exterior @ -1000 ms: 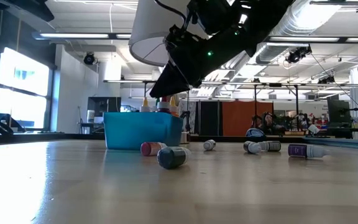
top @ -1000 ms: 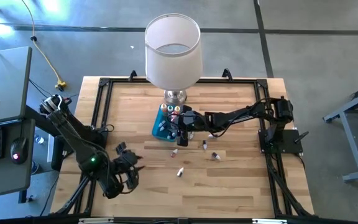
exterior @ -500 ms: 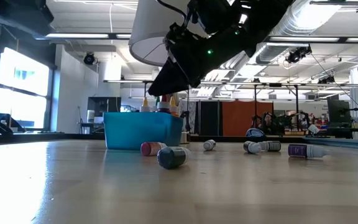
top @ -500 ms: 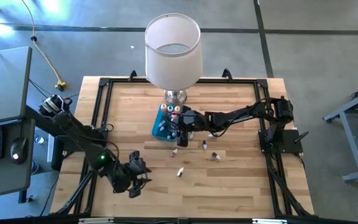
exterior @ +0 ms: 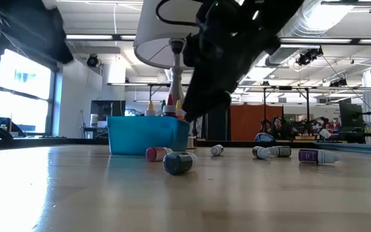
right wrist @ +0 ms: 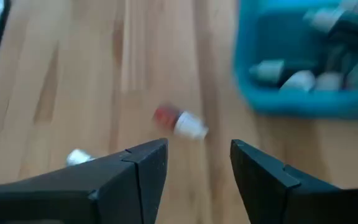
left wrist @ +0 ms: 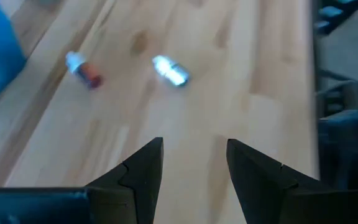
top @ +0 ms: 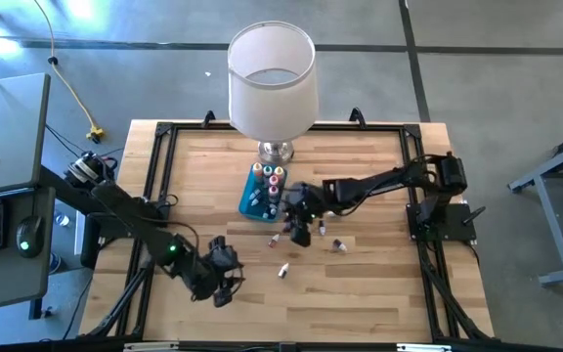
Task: Pick & Place food coloring
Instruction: Put the small orange food coloring bottle into the blue bin
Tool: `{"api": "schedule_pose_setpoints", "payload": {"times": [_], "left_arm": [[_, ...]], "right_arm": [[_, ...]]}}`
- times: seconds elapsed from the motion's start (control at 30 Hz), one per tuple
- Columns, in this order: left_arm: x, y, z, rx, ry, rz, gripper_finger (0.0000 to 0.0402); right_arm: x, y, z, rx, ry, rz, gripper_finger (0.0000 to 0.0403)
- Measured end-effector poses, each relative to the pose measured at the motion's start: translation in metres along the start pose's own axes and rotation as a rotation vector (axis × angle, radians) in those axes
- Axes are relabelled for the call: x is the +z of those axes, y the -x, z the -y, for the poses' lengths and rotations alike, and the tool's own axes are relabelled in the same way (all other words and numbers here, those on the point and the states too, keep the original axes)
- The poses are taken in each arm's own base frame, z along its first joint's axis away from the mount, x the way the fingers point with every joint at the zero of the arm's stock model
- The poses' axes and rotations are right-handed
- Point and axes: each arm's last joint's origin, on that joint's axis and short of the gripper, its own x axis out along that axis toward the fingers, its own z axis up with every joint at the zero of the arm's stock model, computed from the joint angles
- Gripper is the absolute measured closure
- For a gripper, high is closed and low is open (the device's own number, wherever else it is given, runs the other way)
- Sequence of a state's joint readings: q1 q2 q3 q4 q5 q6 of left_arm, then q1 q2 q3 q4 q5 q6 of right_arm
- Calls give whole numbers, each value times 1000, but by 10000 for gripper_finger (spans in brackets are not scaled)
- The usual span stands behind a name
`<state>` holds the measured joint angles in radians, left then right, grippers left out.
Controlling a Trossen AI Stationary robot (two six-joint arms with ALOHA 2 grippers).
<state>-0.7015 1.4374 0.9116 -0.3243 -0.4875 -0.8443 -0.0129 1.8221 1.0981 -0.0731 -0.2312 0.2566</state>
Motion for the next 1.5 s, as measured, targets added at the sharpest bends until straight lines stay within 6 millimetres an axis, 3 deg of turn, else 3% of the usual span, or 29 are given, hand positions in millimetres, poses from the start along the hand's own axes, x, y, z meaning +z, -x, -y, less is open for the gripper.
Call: {"api": "schedule_pose_setpoints", "payload": {"times": [0.2, 0.43, 0.6, 0.7, 0.9, 1.1, 1.33, 1.5], "left_arm": [[11, -35, -16, 81, 56, 9, 229], [22, -84, -45, 221, 172, 54, 229], [21, -112, -61, 251, 207, 50, 229], [20, -124, -68, 265, 222, 42, 229], [18, -135, -77, 292, 229, 26, 229], [13, -139, -77, 311, 198, 14, 235], [13, -138, -79, 326, 186, 14, 309], [22, -125, -73, 231, 183, -15, 354]], "right_arm": [[-14, 19, -36, -156, 33, -74, 234], [-29, 82, -86, -516, 128, 13, 234], [-39, 126, -110, -595, 82, 135, 234], [-44, 141, -121, -609, 96, 195, 234], [-52, 148, -136, -608, 142, 242, 234], [-52, 147, -137, -597, 147, 236, 234], [-53, 146, -138, -553, 144, 205, 234], [-53, 146, -138, -535, 143, 191, 234]]}}
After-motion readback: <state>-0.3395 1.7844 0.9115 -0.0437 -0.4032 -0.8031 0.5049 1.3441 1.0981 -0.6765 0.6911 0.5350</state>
